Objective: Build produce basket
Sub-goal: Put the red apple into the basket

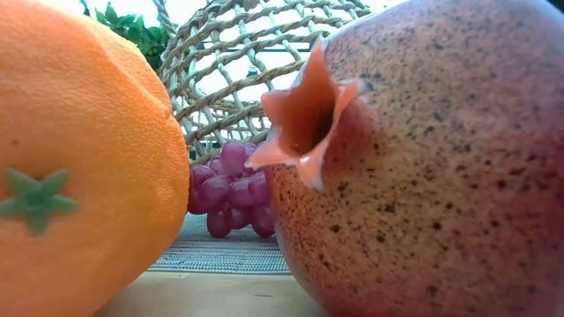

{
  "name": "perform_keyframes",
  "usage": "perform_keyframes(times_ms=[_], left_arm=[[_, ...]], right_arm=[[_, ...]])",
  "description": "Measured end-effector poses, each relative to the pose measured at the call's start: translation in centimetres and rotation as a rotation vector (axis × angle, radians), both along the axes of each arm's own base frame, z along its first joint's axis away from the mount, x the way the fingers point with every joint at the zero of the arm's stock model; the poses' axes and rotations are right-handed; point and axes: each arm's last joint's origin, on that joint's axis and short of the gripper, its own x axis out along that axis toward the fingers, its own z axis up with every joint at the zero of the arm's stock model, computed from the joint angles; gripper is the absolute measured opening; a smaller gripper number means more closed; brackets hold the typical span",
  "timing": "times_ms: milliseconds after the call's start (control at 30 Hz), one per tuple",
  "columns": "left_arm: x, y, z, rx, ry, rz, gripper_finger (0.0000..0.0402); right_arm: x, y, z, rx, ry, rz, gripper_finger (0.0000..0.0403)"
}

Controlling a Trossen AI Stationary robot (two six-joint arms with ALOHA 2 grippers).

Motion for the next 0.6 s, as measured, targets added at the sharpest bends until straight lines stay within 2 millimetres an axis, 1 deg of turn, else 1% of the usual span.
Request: perform_keyframes(times_ms=[233,333,500,600], left_arm=[[2.3,0.9,2.8,0.113,-0.209,-0.039,0.0331],[3.1,1.3,4.0,0.138,-0.27,-0.082,0.0331],[4.4,2.1,6.5,0.13,-0.357,-0.13,0.0331],[5.2,2.6,8.5,0.075,-0.404,-0.135,0.0331]], right_arm=[[0.0,0.0,0.0,0.0,0.0,0.0,0.031],[0.0,0.0,0.0,0.0,0.0,0.0,0.031],[0.0,0.0,0.0,0.0,0.0,0.0,0.031],[0.0,0.0,0.0,0.0,0.0,0.0,0.031]])
